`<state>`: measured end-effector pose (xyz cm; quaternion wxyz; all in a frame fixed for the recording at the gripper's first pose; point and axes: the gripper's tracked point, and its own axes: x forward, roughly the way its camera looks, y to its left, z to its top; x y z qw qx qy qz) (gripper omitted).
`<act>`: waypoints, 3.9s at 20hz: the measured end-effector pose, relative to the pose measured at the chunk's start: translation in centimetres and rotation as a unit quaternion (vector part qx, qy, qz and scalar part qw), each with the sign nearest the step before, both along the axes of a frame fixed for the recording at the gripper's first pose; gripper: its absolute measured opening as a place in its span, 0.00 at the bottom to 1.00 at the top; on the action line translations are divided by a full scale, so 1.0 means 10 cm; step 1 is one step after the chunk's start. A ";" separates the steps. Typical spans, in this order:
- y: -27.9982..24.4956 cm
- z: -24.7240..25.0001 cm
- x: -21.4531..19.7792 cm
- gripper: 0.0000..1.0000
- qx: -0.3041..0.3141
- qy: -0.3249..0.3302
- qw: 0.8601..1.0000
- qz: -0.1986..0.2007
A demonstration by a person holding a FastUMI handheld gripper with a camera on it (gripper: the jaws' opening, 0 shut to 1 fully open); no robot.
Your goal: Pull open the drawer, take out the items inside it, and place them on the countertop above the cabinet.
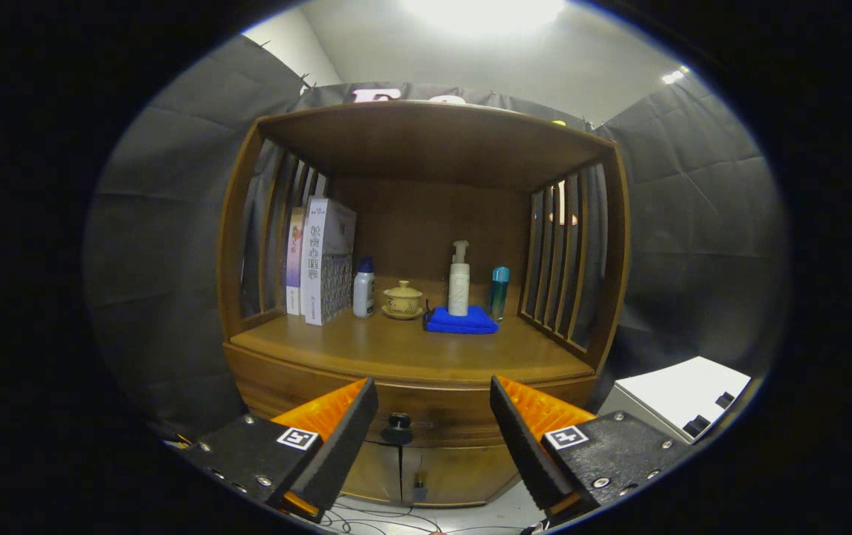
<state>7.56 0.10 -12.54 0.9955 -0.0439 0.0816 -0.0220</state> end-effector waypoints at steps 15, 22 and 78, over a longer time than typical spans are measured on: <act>0.26 -1.37 0.76 0.89 0.035 0.094 0.995 0.022; 0.26 -1.39 0.81 0.48 0.047 0.085 0.995 0.019; -0.18 0.15 -0.58 0.95 0.107 0.025 0.994 0.019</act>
